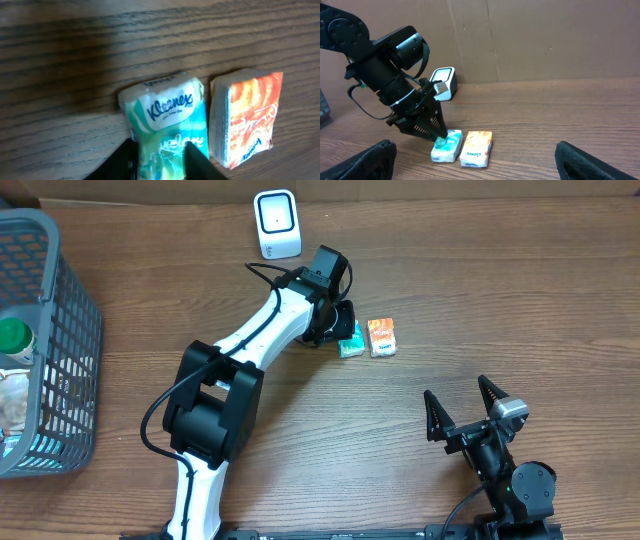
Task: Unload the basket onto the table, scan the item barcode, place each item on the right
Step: 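Set the Kleenex pack beside the orange pack and release, then move the left gripper back over the basket toward the green jar, then grasp the green-lidded jar in the basket with the left gripper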
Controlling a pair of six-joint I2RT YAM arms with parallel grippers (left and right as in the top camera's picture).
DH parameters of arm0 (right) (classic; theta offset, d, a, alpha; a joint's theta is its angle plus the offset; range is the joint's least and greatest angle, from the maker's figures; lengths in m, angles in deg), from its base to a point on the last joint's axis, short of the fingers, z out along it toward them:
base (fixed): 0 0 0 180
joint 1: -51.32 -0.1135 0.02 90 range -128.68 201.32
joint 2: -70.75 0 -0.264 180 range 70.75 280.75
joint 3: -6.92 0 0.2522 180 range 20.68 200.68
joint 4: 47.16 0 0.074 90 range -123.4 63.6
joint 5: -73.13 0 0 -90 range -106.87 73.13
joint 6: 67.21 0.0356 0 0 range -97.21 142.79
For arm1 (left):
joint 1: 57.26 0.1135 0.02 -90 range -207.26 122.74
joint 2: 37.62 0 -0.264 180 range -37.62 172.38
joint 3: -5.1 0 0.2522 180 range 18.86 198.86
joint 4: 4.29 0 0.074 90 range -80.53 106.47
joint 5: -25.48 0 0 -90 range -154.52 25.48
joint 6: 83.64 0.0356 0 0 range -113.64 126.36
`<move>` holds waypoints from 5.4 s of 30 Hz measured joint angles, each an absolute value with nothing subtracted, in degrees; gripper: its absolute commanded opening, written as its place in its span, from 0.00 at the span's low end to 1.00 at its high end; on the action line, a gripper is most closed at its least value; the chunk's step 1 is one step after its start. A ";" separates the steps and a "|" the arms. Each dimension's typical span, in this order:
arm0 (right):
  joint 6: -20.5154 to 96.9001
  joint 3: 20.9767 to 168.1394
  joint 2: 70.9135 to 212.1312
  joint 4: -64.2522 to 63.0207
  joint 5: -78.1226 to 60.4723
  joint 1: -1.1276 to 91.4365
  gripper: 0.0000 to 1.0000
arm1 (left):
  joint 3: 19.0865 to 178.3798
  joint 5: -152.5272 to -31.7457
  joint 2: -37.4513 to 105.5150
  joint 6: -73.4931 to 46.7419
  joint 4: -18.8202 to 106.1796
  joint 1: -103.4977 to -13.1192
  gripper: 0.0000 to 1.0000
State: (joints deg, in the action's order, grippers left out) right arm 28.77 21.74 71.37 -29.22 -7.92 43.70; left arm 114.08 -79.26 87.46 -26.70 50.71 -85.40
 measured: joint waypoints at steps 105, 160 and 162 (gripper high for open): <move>28.77 21.74 71.37 -29.22 -7.92 43.72 1.00 | 136.98 -62.96 72.66 -3.64 74.88 -12.53 0.95; 28.75 21.74 71.37 -29.22 -7.92 43.72 1.00 | 135.54 -54.46 94.63 3.12 63.34 -17.43 0.98; 28.75 21.74 71.37 -29.19 -7.92 43.72 1.00 | 135.54 -54.70 94.65 3.12 62.60 -17.45 0.97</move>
State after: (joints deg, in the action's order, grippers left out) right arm 28.75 21.74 71.37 -29.19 -7.92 43.72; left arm 135.54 -54.70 94.65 3.12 62.60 -17.45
